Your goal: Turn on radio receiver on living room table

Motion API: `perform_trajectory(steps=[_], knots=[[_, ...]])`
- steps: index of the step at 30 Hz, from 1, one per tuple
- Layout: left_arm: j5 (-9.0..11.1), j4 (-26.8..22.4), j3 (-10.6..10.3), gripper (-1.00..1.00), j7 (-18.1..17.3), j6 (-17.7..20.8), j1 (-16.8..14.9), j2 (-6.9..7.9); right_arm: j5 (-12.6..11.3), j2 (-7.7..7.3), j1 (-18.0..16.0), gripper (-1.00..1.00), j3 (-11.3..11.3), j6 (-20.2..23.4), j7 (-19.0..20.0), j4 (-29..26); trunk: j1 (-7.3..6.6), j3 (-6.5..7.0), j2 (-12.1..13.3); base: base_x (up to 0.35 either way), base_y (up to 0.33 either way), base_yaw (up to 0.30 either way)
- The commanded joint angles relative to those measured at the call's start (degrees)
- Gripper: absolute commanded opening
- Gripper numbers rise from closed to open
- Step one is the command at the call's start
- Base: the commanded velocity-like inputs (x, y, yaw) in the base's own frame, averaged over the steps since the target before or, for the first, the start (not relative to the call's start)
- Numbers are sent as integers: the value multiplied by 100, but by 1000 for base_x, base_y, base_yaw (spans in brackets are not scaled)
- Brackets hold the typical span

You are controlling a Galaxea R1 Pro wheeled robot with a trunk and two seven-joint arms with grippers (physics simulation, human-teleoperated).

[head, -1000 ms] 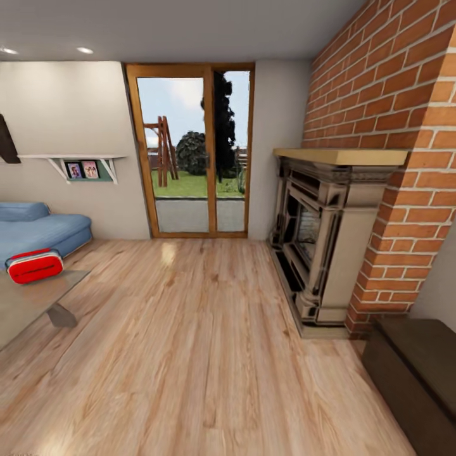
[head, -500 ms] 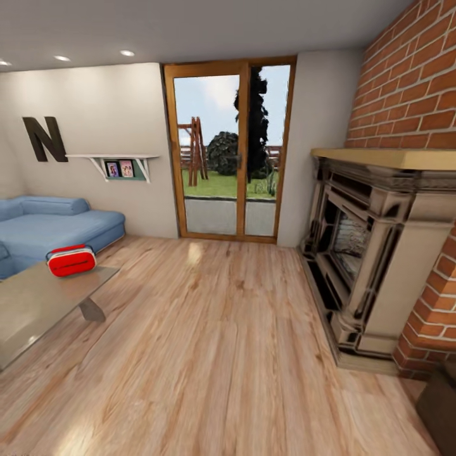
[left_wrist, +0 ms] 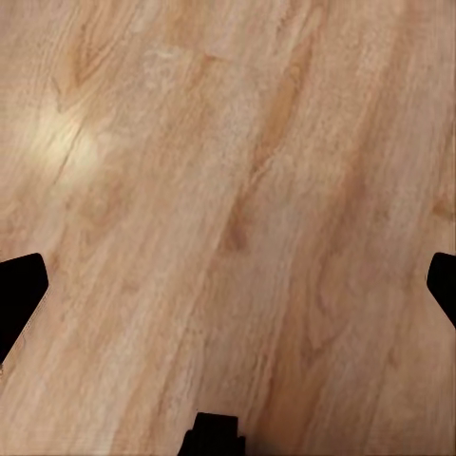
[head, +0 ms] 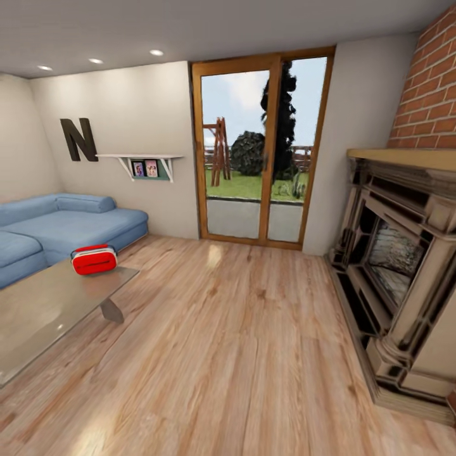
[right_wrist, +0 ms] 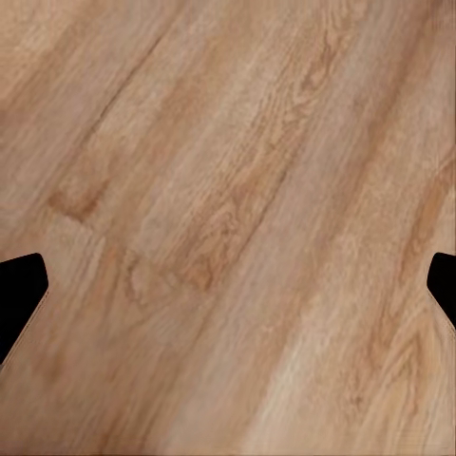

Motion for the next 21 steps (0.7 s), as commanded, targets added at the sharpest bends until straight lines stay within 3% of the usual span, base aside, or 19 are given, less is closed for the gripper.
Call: perform_trajectory(steps=[1, 21], knots=[[0, 0, 0, 100, 0, 0, 0, 0, 0, 0, 0, 100, 0, 0, 0, 0, 0, 0, 0, 327, 0, 216], [-1, 0, 0, 100, 7, -1, 0, -8, -1, 0, 0, 100, 6, 0, 0, 8, 0, 0, 0, 327, -18, 225]])
